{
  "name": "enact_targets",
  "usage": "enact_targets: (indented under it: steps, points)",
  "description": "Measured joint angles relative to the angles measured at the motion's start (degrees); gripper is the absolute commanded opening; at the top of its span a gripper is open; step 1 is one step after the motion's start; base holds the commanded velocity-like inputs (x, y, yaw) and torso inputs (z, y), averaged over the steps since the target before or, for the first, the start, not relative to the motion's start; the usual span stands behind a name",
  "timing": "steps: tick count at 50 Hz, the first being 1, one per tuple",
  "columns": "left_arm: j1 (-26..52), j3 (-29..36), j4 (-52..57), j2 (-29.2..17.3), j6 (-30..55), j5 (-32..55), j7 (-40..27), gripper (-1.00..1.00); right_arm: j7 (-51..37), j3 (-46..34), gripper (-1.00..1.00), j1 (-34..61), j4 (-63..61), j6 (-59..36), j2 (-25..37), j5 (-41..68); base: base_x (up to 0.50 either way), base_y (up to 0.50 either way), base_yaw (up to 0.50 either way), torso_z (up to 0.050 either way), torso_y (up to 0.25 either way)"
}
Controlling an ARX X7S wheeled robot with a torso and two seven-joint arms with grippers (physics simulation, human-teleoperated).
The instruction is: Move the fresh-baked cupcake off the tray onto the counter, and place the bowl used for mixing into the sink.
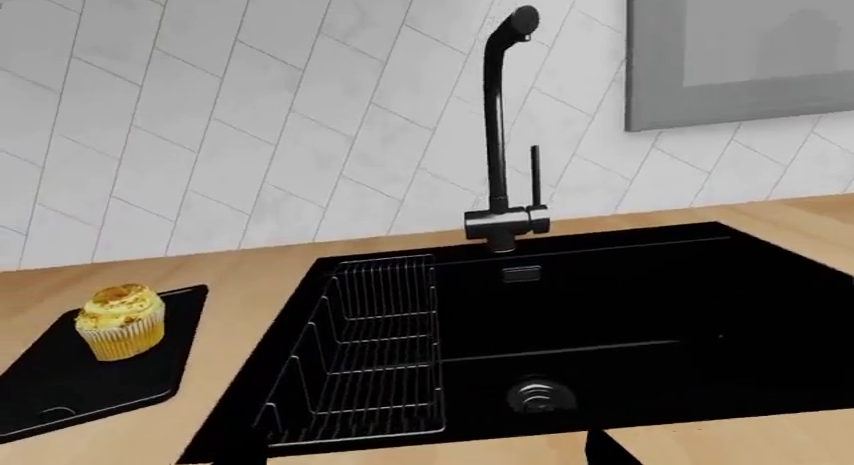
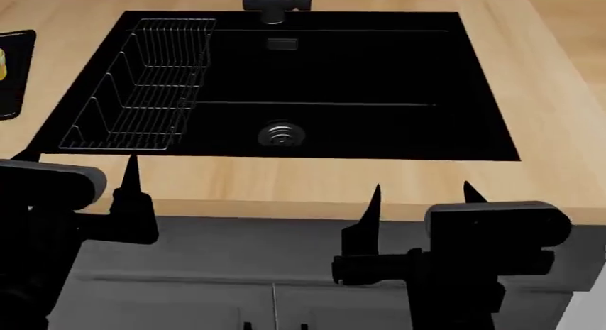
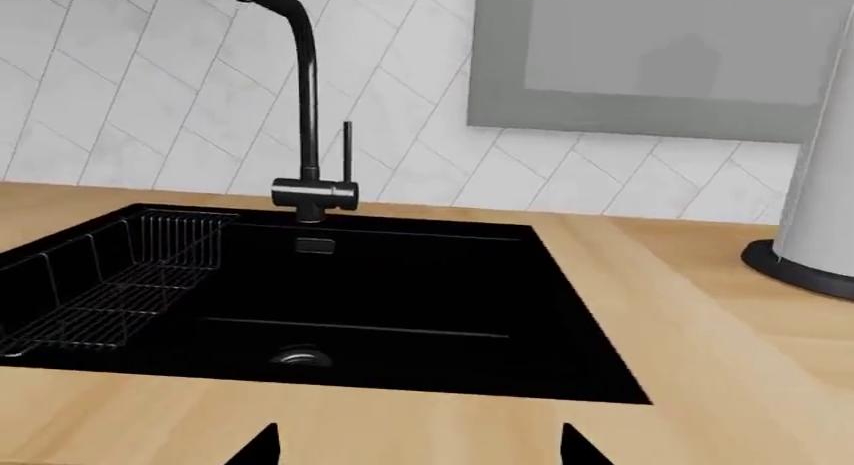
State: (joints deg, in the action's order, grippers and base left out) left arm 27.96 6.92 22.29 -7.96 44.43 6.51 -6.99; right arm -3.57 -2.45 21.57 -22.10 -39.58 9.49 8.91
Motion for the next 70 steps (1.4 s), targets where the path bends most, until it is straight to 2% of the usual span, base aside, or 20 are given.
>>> enact_targets:
  steps: [70]
  points:
    - [0.1,1.6,0.3,-1.9,-1.1,1.7,-3.1,1.00,-1.7,-3.6,1.00,0.8,3.8,2.0,1.7,1.0,0.04,0.49,0.00,0.000,0.000]
